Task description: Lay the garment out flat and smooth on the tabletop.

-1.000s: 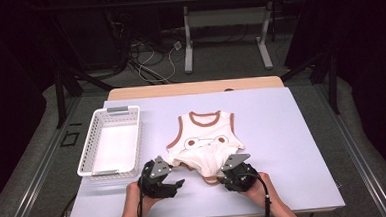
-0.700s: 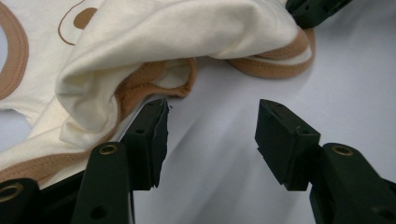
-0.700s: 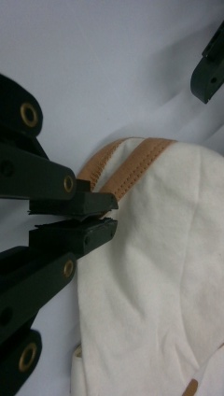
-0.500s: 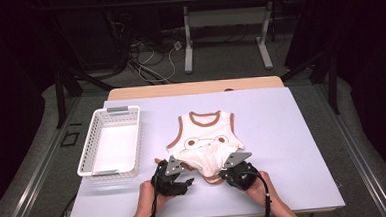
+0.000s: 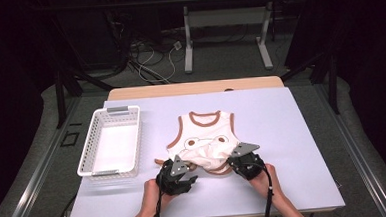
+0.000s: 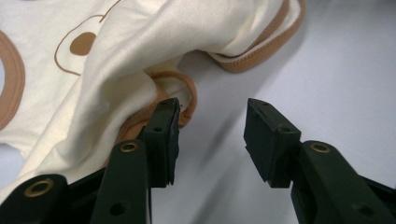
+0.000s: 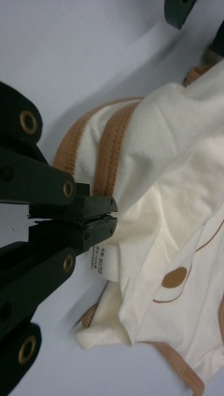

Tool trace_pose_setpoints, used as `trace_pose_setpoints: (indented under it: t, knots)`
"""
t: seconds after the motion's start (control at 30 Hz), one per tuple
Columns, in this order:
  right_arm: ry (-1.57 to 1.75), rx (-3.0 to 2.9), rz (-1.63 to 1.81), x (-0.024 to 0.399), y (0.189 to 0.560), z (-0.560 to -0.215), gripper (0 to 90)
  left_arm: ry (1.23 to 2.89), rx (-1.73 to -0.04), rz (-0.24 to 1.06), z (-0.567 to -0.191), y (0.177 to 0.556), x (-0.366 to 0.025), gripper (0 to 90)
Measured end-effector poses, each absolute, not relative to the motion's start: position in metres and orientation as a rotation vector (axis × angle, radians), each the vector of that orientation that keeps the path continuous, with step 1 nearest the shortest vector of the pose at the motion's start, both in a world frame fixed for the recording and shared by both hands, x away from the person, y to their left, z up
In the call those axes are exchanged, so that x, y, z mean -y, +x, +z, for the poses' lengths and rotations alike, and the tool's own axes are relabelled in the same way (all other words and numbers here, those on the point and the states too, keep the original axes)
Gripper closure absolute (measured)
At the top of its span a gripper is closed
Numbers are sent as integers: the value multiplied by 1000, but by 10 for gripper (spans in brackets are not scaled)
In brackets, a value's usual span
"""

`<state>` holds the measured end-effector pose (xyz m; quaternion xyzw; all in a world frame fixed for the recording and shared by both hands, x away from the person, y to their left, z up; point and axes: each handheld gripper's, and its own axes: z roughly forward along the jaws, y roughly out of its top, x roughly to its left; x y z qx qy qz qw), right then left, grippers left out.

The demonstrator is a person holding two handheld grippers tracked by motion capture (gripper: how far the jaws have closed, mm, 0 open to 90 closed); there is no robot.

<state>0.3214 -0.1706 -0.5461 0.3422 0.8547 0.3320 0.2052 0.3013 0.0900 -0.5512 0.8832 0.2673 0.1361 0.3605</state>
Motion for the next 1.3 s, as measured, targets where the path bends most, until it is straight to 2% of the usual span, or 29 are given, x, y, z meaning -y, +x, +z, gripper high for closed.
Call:
trace_pose_setpoints:
  t: [0.37,0.43,0.57,0.7,0.97,1.3]
  knots:
    - [1006,-2316,911,179,329,-546,882,2269,-757,419,-560,316,-73,580]
    - [1004,-2305,911,182,330,-546,882,2265,-763,423,-561,318,-72,624]
    - [1012,-2287,921,186,329,-545,882,2265,-737,401,-562,320,-72,785]
    - [1019,-2271,930,190,328,-542,882,2281,-710,430,-562,318,-71,875]
    - [1032,-2228,955,198,326,-536,881,2290,-700,375,-556,322,-83,883]
    - [1099,-2093,994,221,326,-522,879,2264,-619,326,-527,311,-98,883]
